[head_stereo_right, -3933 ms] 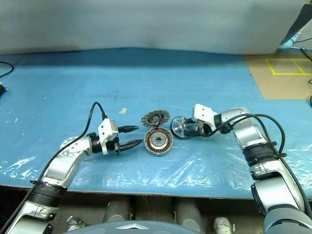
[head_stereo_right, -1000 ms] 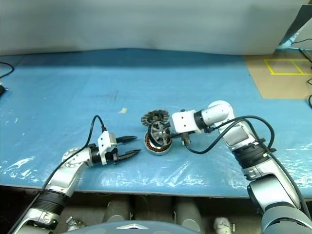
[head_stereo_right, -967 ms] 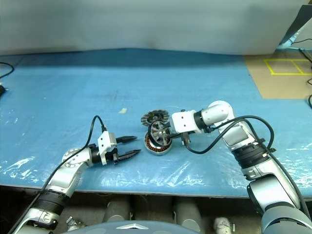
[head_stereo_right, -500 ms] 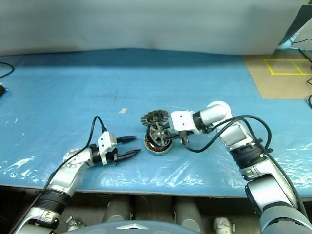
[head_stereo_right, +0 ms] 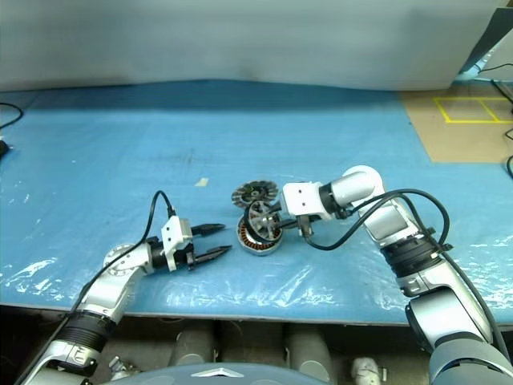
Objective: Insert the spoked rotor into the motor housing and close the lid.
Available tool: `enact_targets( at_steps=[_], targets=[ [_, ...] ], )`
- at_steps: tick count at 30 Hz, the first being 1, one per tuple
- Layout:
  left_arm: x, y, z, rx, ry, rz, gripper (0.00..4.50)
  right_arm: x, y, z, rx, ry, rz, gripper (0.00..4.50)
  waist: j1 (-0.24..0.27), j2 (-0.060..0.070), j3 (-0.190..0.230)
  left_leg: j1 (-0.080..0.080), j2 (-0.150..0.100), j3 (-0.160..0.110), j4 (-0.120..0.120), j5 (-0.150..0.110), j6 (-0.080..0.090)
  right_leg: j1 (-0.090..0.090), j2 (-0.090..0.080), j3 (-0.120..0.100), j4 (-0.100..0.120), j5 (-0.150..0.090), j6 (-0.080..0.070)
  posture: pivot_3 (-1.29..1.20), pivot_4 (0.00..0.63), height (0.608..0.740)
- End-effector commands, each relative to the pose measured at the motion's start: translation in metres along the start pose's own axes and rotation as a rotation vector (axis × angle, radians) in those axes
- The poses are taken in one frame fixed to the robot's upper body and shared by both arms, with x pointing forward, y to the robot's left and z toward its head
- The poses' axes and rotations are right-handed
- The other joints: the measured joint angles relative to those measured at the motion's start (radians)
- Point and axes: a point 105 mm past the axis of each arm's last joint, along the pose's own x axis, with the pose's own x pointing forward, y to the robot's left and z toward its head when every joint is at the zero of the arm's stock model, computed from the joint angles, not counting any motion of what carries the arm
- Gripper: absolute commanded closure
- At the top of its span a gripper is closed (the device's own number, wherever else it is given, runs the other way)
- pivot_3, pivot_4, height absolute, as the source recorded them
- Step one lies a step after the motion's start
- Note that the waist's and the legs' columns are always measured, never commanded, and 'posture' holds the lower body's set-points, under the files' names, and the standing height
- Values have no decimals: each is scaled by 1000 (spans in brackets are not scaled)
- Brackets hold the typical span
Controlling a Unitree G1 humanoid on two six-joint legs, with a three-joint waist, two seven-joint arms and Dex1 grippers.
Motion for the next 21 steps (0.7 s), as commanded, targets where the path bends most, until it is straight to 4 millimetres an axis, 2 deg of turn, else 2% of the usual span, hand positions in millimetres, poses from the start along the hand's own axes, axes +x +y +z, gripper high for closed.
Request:
enact_targets(
  at_steps=[1, 8, 9, 11, 17, 21],
  targets=[
    [0, 2, 7, 27, -19, 5, 1766, -6, -4, 7, -41, -8, -23, 3389, 0, 0, 0, 0, 0, 0, 0, 0, 0, 0, 0, 0, 0, 0, 0, 0, 150, 740],
    [0, 4, 9, 36, -19, 8, 1766, -5, -2, -1, -15, 5, -16, 3389, 0, 0, 0, 0, 0, 0, 0, 0, 0, 0, 0, 0, 0, 0, 0, 0, 150, 740],
    [0, 5, 9, 39, -18, 9, 1766, -5, -1, -1, -12, 6, -13, 2707, 0, 0, 0, 0, 0, 0, 0, 0, 0, 0, 0, 0, 0, 0, 0, 0, 150, 740],
    [0, 5, 9, 43, -18, 11, 1766, -5, -1, -2, -12, 9, -12, 2254, 0, 0, 0, 0, 0, 0, 0, 0, 0, 0, 0, 0, 0, 0, 0, 0, 150, 740],
    [1, 5, 10, 40, -17, 10, 1766, -3, -2, 3, -35, -16, -27, 131, 0, 0, 0, 0, 0, 0, 0, 0, 0, 0, 0, 0, 0, 0, 0, 0, 150, 740],
    [2, 5, 11, 39, -20, 11, 1766, -6, -1, 8, -20, -52, -23, 27, 0, 0, 0, 0, 0, 0, 0, 0, 0, 0, 0, 0, 0, 0, 0, 0, 150, 740]
  ],
)
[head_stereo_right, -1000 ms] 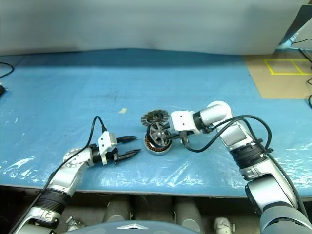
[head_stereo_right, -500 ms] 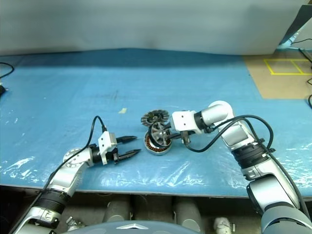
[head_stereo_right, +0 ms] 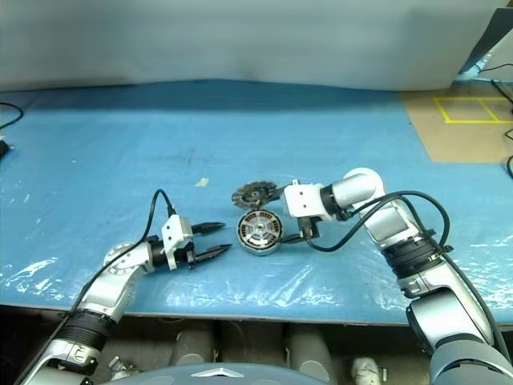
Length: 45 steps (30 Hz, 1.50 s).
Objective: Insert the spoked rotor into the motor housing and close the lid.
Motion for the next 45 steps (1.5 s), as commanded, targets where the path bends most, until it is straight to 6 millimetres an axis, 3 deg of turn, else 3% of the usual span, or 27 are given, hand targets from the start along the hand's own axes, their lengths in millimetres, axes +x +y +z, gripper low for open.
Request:
enact_targets(
  at_steps=[1, 2, 5, 16, 23, 30, 32, 38, 42, 45],
  targets=[
    [1, 3, 10, 34, -22, 4, 1766, -7, -3, 14, -17, -66, -20, 27, 0, 0, 0, 0, 0, 0, 0, 0, 0, 0, 0, 0, 0, 0, 0, 0, 150, 740],
    [1, 3, 10, 35, -22, 5, 1766, -7, -3, 16, -4, -84, -17, 27, 0, 0, 0, 0, 0, 0, 0, 0, 0, 0, 0, 0, 0, 0, 0, 0, 150, 740],
    [0, 3, 10, 36, -22, 9, 1766, -7, 0, 19, 49, -131, -2, 654, 0, 0, 0, 0, 0, 0, 0, 0, 0, 0, 0, 0, 0, 0, 0, 0, 150, 740],
    [-3, 4, 11, 35, -16, 18, 1766, 6, -1, 20, 175, -208, -4, 4466, 0, 0, 0, 0, 0, 0, 0, 0, 0, 0, 0, 0, 0, 0, 0, 0, 150, 740],
    [-6, 5, 12, 39, -11, 33, 1766, 26, -3, 13, 217, -201, -19, 4492, 0, 0, 0, 0, 0, 0, 0, 0, 0, 0, 0, 0, 0, 0, 0, 0, 150, 740],
    [-9, 7, 11, 41, -7, 41, 1766, 45, 10, -20, 306, -125, -16, 4492, 0, -1, 0, 0, 0, 0, 0, 0, 0, 0, 0, 0, 0, 0, 0, 0, 150, 740],
    [-9, 7, 11, 42, -6, 42, 1766, 46, 14, -28, 262, -78, -28, 4492, 0, -1, -1, 1, 0, 0, 0, 0, -1, 1, 0, 0, 0, 0, 0, 0, 150, 740],
    [-10, 8, 10, 44, -7, 46, 1766, 30, 7, -13, 277, -163, -75, 4492, 1, -1, -1, 6, -1, 0, 0, -2, -4, 6, -1, 0, 0, 0, 0, 0, 150, 740],
    [-10, 9, 10, 42, -9, 53, 1766, 4, -1, 3, 297, -241, -143, 4492, 4, -1, -1, 5, 0, 0, 0, -2, -4, 6, -1, 0, -1, 0, 0, 0, 150, 740],
    [-10, 9, 9, 37, -9, 57, 1766, -12, -2, 3, 327, -243, -190, 4492, 4, -1, -1, 3, 0, 0, 0, 0, -1, 5, 0, 0, -2, 0, 0, 0, 150, 740]
  ],
)
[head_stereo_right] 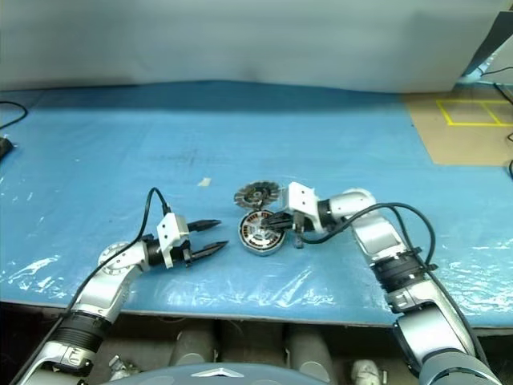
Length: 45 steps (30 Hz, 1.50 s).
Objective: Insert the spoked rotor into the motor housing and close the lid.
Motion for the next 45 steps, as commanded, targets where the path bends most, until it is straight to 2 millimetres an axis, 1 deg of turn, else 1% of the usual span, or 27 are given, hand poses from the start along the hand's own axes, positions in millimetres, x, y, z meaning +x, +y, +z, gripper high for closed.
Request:
enact_targets(
  at_steps=[1, 4, 6, 8, 11, 13, 14, 16, 18, 20, 21, 24, 31, 34, 37, 41, 43, 45],
  targets=[
    [-3, 4, 5, 19, -20, 18, 1766, -20, -9, 18, -10, -50, -73, 4492, -2, 0, 0, 0, 0, 0, 0, 0, 0, 0, 0, 0, 0, 0, 0, 0, 150, 740],
    [-3, 4, 5, 17, -20, 18, 1766, -33, -24, 9, 22, -11, -170, 4492, -4, 0, 0, 1, 0, 0, 0, 0, -1, 0, 0, 0, 0, 0, 0, 0, 150, 740],
    [-2, 4, 4, 17, -21, 17, 1766, -41, -45, -3, 29, 40, -273, 4492, -6, 0, 0, 1, 0, 0, 0, -2, -3, 0, 0, 0, 0, 0, 0, 0, 150, 740],
    [-1, 4, 4, 18, -21, 16, 1766, -45, -66, -7, 52, 35, -363, 4492, -7, 0, 0, 1, -1, 0, 0, -2, -3, 0, 0, 0, 0, 0, 0, 0, 150, 740],
    [0, 4, 4, 19, -21, 14, 1766, -38, -91, -3, 35, 19, -432, 4492, -10, 0, 0, 0, 0, 0, 0, -2, -3, -1, 0, 0, 0, 0, 0, 0, 150, 740],
    [0, 5, 4, 20, -21, 16, 1766, -26, -99, 5, 36, -13, -414, 4492, -11, 0, 0, 0, 0, 0, -1, -1, -3, -2, 1, 0, 1, 0, -1, 0, 150, 740],
    [0, 6, 4, 21, -21, 18, 1766, -20, -100, 9, 37, -38, -384, 4492, -10, 0, 0, -2, 0, 0, -1, -1, -2, -4, 1, 0, 1, 0, -1, 0, 150, 740],
    [-1, 7, 4, 23, -21, 27, 1766, -6, -94, 22, 32, -94, -285, 4492, -7, 0, 0, -3, 0, 0, 0, 1, 0, -8, 1, 0, 2, 0, -1, 0, 150, 740],
    [-1, 7, 4, 24, -21, 33, 1766, 2, -86, 32, 28, -139, -198, 4492, -3, 0, 0, -6, 0, 0, 0, 1, 0, -12, 1, 0, 4, 0, -1, 0, 150, 740],
    [-2, 7, 4, 24, -20, 40, 1766, 9, -72, 41, 27, -174, -79, 4492, 2, 0, 0, -7, 0, 0, 0, 0, 1, -13, 0, -1, 5, 0, -2, 0, 150, 740],
    [-3, 6, 4, 23, -19, 41, 1766, 11, -64, 42, 24, -175, -29, 4492, 3, 0, 0, -7, 1, 0, 0, 0, 1, -13, 0, -1, 5, 0, -2, 0, 150, 740],
    [-3, 6, 4, 25, -18, 48, 1766, 14, -47, 31, 12, -131, 45, 4492, 3, 0, 0, -7, 2, 0, 1, 0, 1, -12, 0, -2, 5, -1, -2, 0, 150, 740],
    [-4, 5, 3, 22, -12, 47, 1766, 9, -15, 6, 16, -48, 123, 4492, 4, 0, 0, -5, 2, 0, 2, 0, 0, -11, 0, -2, 6, -1, -3, 0, 150, 740],
    [-5, 5, 2, 21, -8, 40, 1766, 12, -4, -12, 9, 21, 138, 4492, -4, 0, 0, -4, 2, 1, 2, 0, 0, -11, 1, -1, 6, -1, -3, 0, 150, 740],
    [-5, 6, 3, 23, -6, 36, 1766, 16, 2, -30, 21, 73, 130, 4492, -6, 0, 0, -4, 2, 1, 1, 0, 0, -8, 1, -1, 6, -1, -3, 0, 150, 740],
    [-5, 6, 3, 24, -2, 32, 1766, 20, 6, -44, -7, 115, 117, 4492, -6, -1, -1, 1, 2, 1, 1, -2, -3, -3, 1, -1, 5, -1, -3, 0, 150, 740],
    [-6, 6, 3, 24, 1, 29, 1766, 20, 7, -48, -28, 120, 108, 4492, -6, -2, -1, 5, 2, 1, 1, -2, -4, 1, 1, -1, 5, -1, -3, 0, 150, 740],
    [-6, 6, 3, 24, 3, 28, 1766, 20, 3, -43, -38, 85, 80, 4492, -6, -2, -2, 6, 2, 1, 1, -2, -4, 3, 1, -1, 4, -1, -2, 0, 150, 740]
  ],
)
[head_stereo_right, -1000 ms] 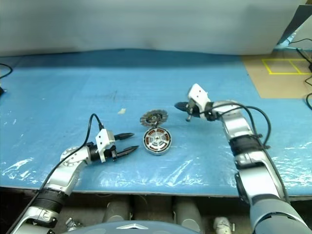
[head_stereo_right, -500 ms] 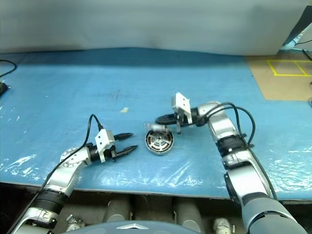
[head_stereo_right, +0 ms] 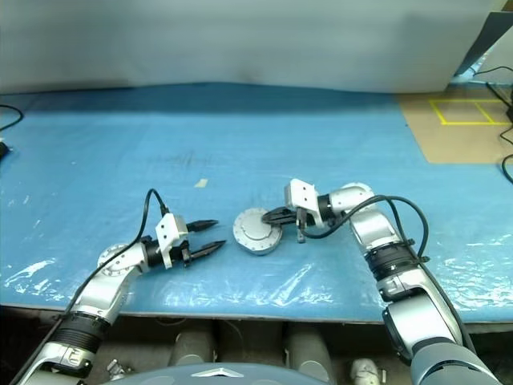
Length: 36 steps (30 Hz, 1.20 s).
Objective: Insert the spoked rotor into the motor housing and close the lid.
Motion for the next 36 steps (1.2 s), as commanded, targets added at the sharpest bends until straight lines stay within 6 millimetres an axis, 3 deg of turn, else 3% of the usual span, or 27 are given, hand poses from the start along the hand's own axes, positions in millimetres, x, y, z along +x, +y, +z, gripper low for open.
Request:
enact_targets(
  at_steps=[1, 5, 9, 10, 13, 17, 23, 32, 36],
  targets=[
    [-3, 4, 9, 36, -19, 1, 1766, 7, 10, -22, 37, 61, 4, 4492, 0, 0, 0, 1, 0, 0, 0, 0, 0, 0, 0, 0, 0, 0, 0, 0, 150, 740],
    [-2, 4, 11, 34, -22, -4, 1766, -1, -10, 11, 50, -84, -69, 4492, 0, 0, 0, 0, 0, 0, 0, 0, 0, 0, 0, 0, 0, 0, 0, 0, 150, 740],
    [-2, 4, 11, 34, -24, -4, 1766, -5, 4, 39, 34, -166, 19, 4492, 2, 0, 0, -5, 0, 0, -1, 0, 0, -4, 0, 0, -1, 0, 0, 0, 150, 740],
    [-2, 4, 11, 33, -23, -5, 1766, -4, 8, 41, 27, -165, 40, 4310, 3, 0, 0, -7, 0, 0, -2, 1, 2, -6, 1, 0, -2, 0, 0, 0, 150, 740],
    [-3, 2, 11, 31, -21, -7, 1766, -1, 16, 43, 25, -153, 76, 3621, 3, 0, 0, -9, 1, 0, -2, 2, 3, -10, 1, -1, -4, 0, 0, 0, 150, 740],
    [-4, 0, 11, 29, -20, -9, 1766, 5, 20, 40, 30, -143, 81, 2234, 2, 0, 0, -9, 1, 0, -2, 2, 3, -10, 1, -2, -5, 0, 0, 0, 150, 740],
    [-2, -2, 12, 28, -20, -17, 1766, 10, 11, 27, 16, -127, -23, 190, 1, 0, 0, -9, 1, 0, -2, 0, 0, -10, 1, -1, -4, 0, 0, 0, 150, 740],
    [7, -3, 13, 27, -25, -48, 1766, 9, 5, 16, 154, -155, -123, 190, 2, 0, 0, -9, 1, 0, -3, 0, 0, -10, 1, -1, -5, 0, 0, 0, 150, 740],
    [11, 0, 15, 31, -30, -57, 1766, 12, 13, 11, 161, -127, -114, 190, 2, 0, 0, -9, 0, 0, -3, 0, 0, -9, 1, -1, -4, 0, 0, 0, 150, 740]
  ],
)
